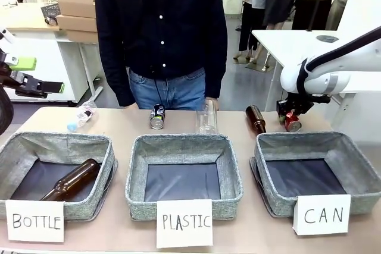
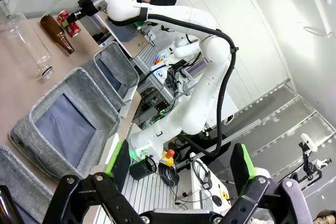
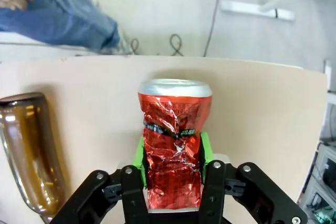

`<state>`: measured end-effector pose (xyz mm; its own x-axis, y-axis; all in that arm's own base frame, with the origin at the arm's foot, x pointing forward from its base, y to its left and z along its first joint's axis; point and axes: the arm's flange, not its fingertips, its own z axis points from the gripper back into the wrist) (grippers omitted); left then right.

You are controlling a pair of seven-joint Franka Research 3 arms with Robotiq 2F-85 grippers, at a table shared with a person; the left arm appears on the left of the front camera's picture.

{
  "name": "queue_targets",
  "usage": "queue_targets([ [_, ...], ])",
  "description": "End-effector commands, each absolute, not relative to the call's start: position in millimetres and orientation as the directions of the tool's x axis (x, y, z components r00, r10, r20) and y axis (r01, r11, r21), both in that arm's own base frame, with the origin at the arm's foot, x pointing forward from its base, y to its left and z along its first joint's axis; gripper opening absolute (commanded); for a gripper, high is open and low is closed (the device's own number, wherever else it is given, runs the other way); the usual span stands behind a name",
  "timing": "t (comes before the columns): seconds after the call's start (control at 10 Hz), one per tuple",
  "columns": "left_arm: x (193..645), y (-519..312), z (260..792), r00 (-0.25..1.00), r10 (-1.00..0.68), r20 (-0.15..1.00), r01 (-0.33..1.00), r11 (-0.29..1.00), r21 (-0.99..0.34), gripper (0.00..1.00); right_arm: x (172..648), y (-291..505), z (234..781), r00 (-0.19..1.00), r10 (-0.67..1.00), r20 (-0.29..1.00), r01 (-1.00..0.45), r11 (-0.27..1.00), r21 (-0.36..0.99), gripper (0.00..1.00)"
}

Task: Sort the can waste into the basket.
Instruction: Pick up the can waste from the table and place it in the right Fabric basket.

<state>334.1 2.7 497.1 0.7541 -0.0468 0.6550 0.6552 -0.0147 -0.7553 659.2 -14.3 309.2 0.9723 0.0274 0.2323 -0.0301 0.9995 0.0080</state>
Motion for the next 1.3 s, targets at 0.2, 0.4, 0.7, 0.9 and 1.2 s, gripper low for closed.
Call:
queue_targets([
  [0.2,335,0,499,0.739,-0.032,0.673,0.673,-0.032,-0.739,1.0,657,-16,308,0.97,0.02,0.241,-0.029,0.999,0.034,0.0],
  [0.4,335,0,499,0.739,-0.032,0.673,0.673,-0.032,-0.739,1.0,638,-13,338,0.959,0.021,0.284,-0.038,0.998,0.055,0.0],
  [0.7,335,0,499,0.739,-0.032,0.673,0.673,-0.032,-0.739,1.0,538,-16,463,0.932,0.108,0.346,-0.169,0.974,0.149,0.0],
  [0.9,335,0,499,0.739,-0.032,0.673,0.673,-0.032,-0.739,1.0,469,-30,498,0.903,0.286,0.319,-0.352,0.92,0.171,0.0],
  [1.2,335,0,499,0.739,-0.032,0.673,0.673,-0.032,-0.739,1.0,398,-23,494,0.727,0.616,0.302,-0.656,0.753,0.044,0.0],
])
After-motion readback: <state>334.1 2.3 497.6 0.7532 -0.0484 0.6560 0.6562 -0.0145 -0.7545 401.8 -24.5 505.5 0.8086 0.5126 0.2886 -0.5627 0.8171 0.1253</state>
